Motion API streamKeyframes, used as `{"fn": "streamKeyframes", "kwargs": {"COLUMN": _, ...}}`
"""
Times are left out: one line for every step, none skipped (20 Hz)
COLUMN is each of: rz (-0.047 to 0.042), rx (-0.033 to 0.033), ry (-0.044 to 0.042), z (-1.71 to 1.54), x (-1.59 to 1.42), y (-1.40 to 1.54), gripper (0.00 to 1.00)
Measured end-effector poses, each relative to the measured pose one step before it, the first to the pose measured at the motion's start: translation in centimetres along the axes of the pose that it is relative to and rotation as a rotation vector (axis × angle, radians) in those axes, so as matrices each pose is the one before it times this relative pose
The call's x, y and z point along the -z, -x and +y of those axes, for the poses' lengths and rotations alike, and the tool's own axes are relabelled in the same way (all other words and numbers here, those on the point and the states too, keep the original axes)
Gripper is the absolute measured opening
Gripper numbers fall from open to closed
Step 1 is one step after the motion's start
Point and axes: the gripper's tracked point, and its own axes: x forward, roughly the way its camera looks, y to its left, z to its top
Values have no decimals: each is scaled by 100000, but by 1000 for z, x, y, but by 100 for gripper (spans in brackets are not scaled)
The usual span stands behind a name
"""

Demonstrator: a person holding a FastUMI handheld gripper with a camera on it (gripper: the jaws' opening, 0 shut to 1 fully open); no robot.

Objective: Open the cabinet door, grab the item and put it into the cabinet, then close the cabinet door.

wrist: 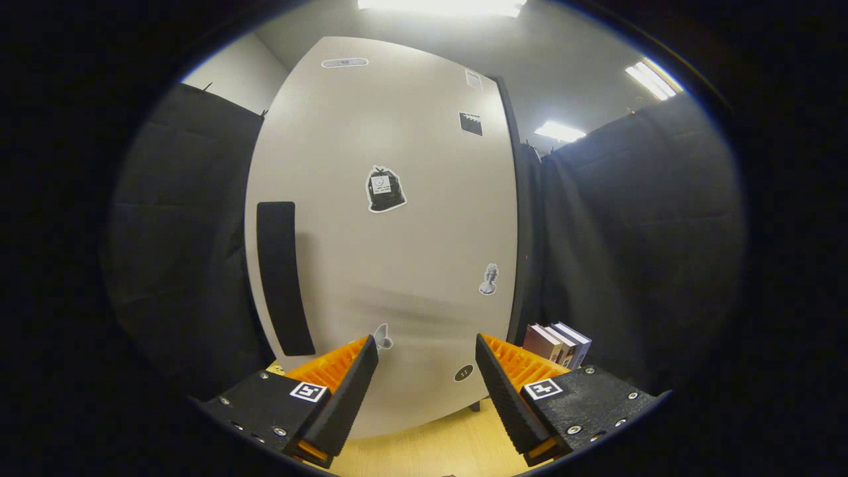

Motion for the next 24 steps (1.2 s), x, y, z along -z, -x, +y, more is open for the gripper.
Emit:
{"fn": "streamKeyframes", "kwargs": {"rz": -127, "rx": -748, "ry": 241, "z": 356, "x": -54, "y": 431, "gripper": 92}}
{"fn": "streamKeyframes", "kwargs": {"rz": -186, "rx": -829, "ry": 28, "z": 313, "x": 82, "y": 478, "gripper": 92}}
{"fn": "streamKeyframes", "kwargs": {"rz": -308, "rx": -697, "ry": -277, "z": 259, "x": -33, "y": 536, "gripper": 92}}
{"fn": "streamKeyframes", "kwargs": {"rz": -233, "rx": -792, "ry": -297, "z": 264, "x": 4, "y": 617, "gripper": 92}}
{"fn": "streamKeyframes", "kwargs": {"rz": -92, "rx": -698, "ry": -172, "z": 174, "x": 148, "y": 595, "gripper": 93}}
{"fn": "streamKeyframes", "kwargs": {"rz": -229, "rx": -430, "ry": 79, "z": 95, "x": 178, "y": 531, "gripper": 93}}
{"fn": "streamKeyframes", "kwargs": {"rz": -73, "rx": -265, "ry": 217, "z": 61, "x": 99, "y": 581, "gripper": 93}}
{"fn": "streamKeyframes", "kwargs": {"rz": -175, "rx": -222, "ry": 68, "z": 102, "x": 122, "y": 719, "gripper": 93}}
{"fn": "streamKeyframes", "kwargs": {"rz": -267, "rx": -483, "ry": -200, "z": 196, "x": 111, "y": 780, "gripper": 93}}
{"fn": "streamKeyframes", "kwargs": {"rz": 28, "rx": -131, "ry": -281, "z": 62, "x": 173, "y": 662, "gripper": 93}}
{"fn": "streamKeyframes", "kwargs": {"rz": 57, "rx": -243, "ry": -559, "z": 75, "x": 226, "y": 621, "gripper": 93}}
{"fn": "streamKeyframes", "kwargs": {"rz": -243, "rx": -465, "ry": -538, "z": 106, "x": 140, "y": 709, "gripper": 93}}
{"fn": "streamKeyframes", "kwargs": {"rz": -108, "rx": -96, "ry": -164, "z": 56, "x": 180, "y": 747, "gripper": 93}}
{"fn": "streamKeyframes", "kwargs": {"rz": -264, "rx": 101, "ry": 237, "z": -86, "x": 100, "y": 616, "gripper": 93}}
{"fn": "streamKeyframes", "kwargs": {"rz": -432, "rx": 214, "ry": 403, "z": 36, "x": 146, "y": 618, "gripper": 93}}
{"fn": "streamKeyframes", "kwargs": {"rz": -304, "rx": -44, "ry": 267, "z": 11, "x": 212, "y": 611, "gripper": 93}}
{"fn": "streamKeyframes", "kwargs": {"rz": -283, "rx": -56, "ry": 472, "z": -29, "x": 390, "y": 466, "gripper": 93}}
{"fn": "streamKeyframes", "kwargs": {"rz": -233, "rx": 215, "ry": 425, "z": -27, "x": 225, "y": 569, "gripper": 93}}
{"fn": "streamKeyframes", "kwargs": {"rz": -259, "rx": 181, "ry": 389, "z": -30, "x": 277, "y": 433, "gripper": 93}}
{"fn": "streamKeyframes", "kwargs": {"rz": -171, "rx": 175, "ry": 212, "z": -2, "x": 194, "y": 478, "gripper": 93}}
{"fn": "streamKeyframes", "kwargs": {"rz": 143, "rx": 175, "ry": -107, "z": -47, "x": 270, "y": 246, "gripper": 93}}
{"fn": "streamKeyframes", "kwargs": {"rz": 179, "rx": 52, "ry": -409, "z": -87, "x": 349, "y": 266, "gripper": 93}}
{"fn": "streamKeyframes", "kwargs": {"rz": 46, "rx": 203, "ry": -348, "z": -98, "x": 290, "y": 369, "gripper": 93}}
{"fn": "streamKeyframes", "kwargs": {"rz": 97, "rx": 474, "ry": -366, "z": -54, "x": 239, "y": 607, "gripper": 93}}
